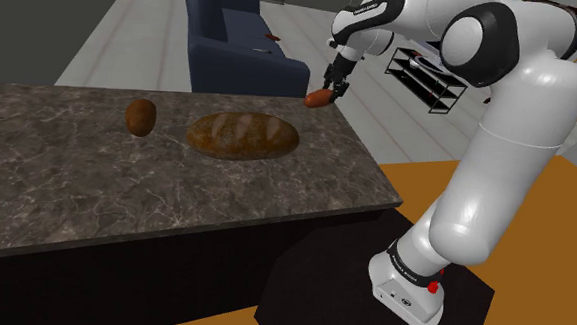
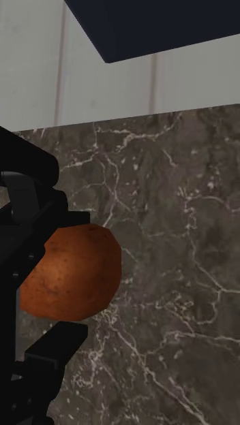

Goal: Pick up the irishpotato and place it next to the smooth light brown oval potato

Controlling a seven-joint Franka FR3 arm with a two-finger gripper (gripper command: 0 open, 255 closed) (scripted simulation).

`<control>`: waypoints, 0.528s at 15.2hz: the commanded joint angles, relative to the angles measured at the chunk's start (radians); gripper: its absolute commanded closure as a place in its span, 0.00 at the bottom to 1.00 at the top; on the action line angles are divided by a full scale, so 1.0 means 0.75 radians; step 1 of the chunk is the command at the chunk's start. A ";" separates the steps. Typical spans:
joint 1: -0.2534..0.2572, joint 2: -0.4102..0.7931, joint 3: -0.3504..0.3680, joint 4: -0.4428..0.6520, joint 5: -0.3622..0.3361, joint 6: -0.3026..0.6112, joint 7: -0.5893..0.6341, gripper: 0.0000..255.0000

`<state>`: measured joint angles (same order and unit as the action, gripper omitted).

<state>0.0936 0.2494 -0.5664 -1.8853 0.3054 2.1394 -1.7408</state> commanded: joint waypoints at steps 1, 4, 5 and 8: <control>0.002 -0.010 -0.003 0.025 -0.011 -0.032 0.011 1.00; 0.005 -0.030 -0.009 0.055 -0.030 -0.078 0.028 1.00; 0.006 -0.036 -0.011 0.065 -0.036 -0.093 0.033 1.00; 0.008 -0.054 -0.015 0.099 -0.052 -0.140 0.048 1.00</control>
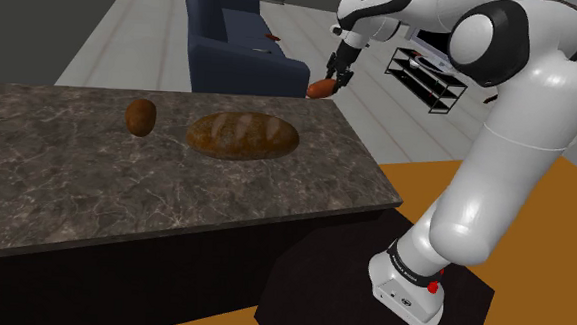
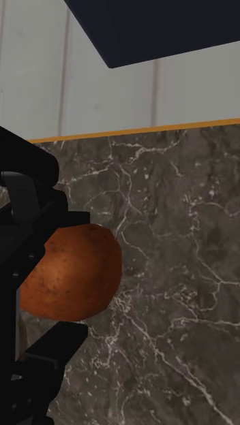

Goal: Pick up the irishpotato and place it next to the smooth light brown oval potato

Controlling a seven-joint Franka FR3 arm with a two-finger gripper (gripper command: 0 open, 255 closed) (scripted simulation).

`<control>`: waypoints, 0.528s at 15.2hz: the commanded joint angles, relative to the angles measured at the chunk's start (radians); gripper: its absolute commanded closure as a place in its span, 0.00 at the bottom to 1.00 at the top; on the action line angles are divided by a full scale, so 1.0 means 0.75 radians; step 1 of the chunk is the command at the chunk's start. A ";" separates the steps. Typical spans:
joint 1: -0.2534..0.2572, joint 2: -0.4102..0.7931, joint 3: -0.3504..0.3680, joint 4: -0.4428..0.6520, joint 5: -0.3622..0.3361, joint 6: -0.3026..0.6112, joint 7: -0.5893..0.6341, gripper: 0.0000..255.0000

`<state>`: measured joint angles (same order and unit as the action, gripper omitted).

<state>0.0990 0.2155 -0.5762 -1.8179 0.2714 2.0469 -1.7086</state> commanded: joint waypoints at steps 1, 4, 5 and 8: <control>0.002 -0.014 -0.003 0.021 -0.012 -0.032 0.010 1.00; 0.003 -0.027 -0.007 0.059 -0.025 -0.080 0.023 1.00; 0.003 -0.031 -0.008 0.073 -0.029 -0.097 0.027 1.00; 0.003 -0.040 -0.010 0.106 -0.037 -0.136 0.036 1.00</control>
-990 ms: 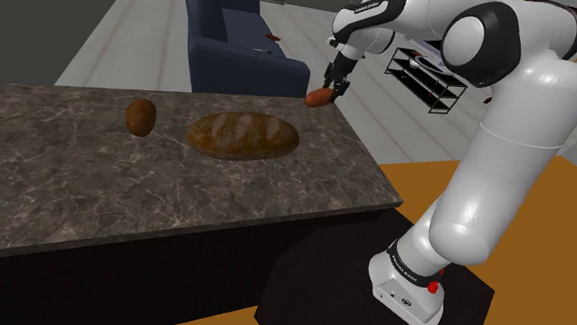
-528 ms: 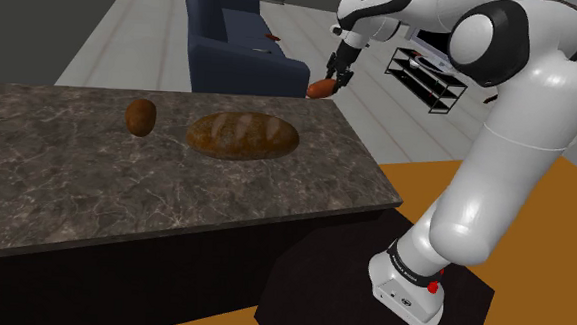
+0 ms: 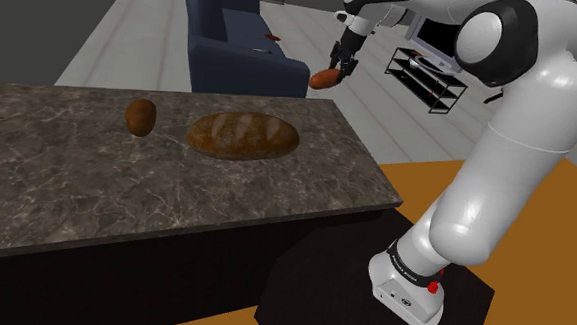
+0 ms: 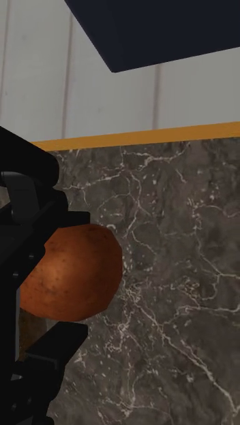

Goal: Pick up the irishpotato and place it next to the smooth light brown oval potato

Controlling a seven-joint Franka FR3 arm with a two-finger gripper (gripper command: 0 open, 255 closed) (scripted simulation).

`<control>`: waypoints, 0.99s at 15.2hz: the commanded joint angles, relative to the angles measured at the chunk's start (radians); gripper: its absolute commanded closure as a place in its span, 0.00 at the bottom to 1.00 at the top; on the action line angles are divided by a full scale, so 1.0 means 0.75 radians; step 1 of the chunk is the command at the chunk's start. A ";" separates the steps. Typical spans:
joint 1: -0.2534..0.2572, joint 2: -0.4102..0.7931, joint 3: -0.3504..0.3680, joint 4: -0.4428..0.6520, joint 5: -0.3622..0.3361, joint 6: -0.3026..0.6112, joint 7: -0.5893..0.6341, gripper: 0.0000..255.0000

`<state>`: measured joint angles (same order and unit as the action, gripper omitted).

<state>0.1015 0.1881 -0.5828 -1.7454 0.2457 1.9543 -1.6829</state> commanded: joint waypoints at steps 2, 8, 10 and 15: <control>0.048 -0.045 0.019 -0.038 -0.033 0.012 0.073 1.00; 0.173 -0.135 0.093 -0.140 -0.103 0.067 0.284 1.00; 0.210 -0.153 0.121 -0.161 -0.119 0.081 0.353 1.00; 0.296 -0.173 0.192 -0.185 -0.149 0.106 0.519 1.00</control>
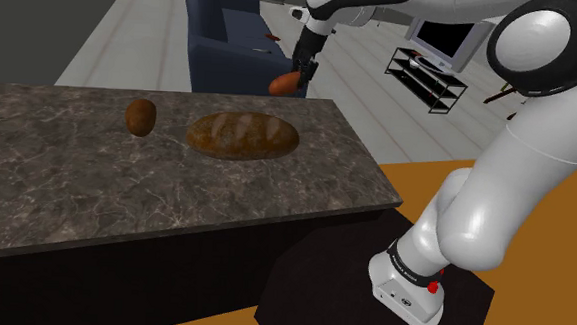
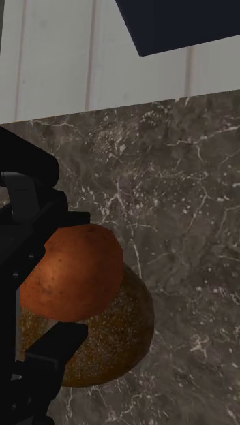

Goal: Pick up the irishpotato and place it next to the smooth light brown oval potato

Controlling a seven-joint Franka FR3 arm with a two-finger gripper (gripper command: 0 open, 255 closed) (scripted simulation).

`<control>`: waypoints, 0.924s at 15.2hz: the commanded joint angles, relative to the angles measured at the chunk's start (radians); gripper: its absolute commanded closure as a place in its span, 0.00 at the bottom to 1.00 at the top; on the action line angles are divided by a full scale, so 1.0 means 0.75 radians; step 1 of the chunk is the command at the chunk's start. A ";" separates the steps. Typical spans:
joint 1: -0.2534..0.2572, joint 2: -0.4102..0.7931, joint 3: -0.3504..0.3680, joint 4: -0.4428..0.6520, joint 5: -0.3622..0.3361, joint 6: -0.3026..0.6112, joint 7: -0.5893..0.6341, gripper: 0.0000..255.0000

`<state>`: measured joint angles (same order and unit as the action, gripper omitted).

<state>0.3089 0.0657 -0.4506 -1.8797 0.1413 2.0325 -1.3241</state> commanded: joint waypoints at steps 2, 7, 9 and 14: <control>0.053 -0.008 0.044 -0.004 -0.017 0.009 0.104 1.00; 0.132 0.020 0.112 0.028 -0.028 0.017 0.257 1.00; 0.163 0.040 0.138 0.052 -0.030 0.017 0.316 1.00; 0.237 0.110 0.198 0.140 -0.032 0.007 0.456 1.00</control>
<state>0.4737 0.1416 -0.3116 -1.7767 0.1195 2.0311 -1.0065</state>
